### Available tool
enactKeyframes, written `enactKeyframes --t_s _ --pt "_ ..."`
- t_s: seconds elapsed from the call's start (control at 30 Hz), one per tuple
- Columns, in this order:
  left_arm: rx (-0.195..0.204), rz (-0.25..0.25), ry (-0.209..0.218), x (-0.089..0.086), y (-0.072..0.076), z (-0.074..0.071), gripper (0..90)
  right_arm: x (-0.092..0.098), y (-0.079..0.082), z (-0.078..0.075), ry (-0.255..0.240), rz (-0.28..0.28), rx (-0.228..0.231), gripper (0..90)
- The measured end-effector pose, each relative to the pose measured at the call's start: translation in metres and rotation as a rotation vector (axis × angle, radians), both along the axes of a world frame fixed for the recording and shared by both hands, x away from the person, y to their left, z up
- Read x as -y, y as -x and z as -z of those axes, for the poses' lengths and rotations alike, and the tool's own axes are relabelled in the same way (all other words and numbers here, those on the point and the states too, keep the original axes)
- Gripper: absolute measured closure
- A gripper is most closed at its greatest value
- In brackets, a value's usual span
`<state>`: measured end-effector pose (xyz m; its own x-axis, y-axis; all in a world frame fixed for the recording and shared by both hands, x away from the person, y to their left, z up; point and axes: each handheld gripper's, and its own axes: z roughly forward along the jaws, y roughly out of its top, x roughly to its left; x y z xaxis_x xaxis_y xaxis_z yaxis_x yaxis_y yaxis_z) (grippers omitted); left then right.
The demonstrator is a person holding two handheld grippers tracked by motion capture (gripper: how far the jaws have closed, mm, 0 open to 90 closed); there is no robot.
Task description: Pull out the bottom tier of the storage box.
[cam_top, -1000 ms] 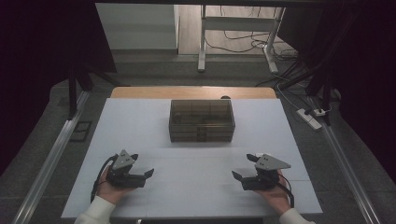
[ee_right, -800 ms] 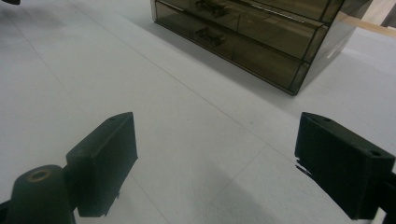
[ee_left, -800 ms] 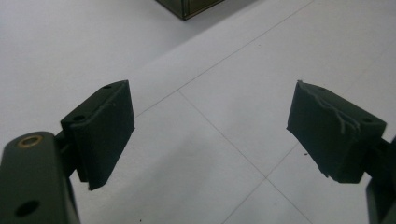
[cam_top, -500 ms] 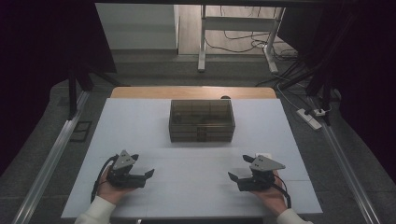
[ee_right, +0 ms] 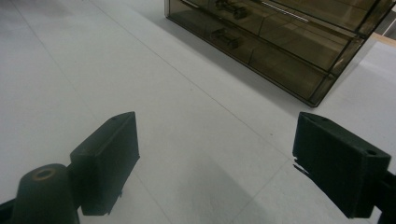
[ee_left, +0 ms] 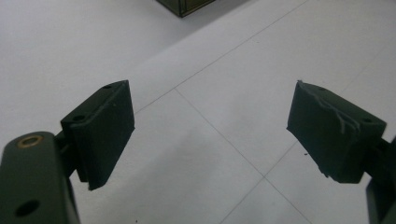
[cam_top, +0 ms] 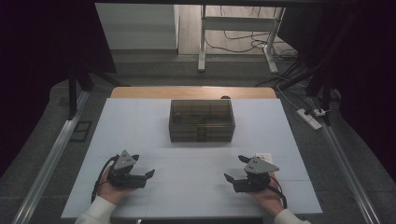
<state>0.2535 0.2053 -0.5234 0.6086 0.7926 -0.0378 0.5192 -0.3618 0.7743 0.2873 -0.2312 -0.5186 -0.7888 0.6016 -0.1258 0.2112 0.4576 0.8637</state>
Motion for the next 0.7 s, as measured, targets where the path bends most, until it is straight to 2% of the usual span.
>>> enactKeyframes --t_s 0.37,0.7 --pt "-0.001 0.001 -0.001 0.001 -0.001 0.001 14.5 -0.006 -0.001 0.000 0.002 -0.004 0.009 15.0" --pt "0.000 -0.002 0.000 0.001 0.000 0.001 14.5 -0.020 -0.003 0.001 0.017 -0.030 0.033 15.8"
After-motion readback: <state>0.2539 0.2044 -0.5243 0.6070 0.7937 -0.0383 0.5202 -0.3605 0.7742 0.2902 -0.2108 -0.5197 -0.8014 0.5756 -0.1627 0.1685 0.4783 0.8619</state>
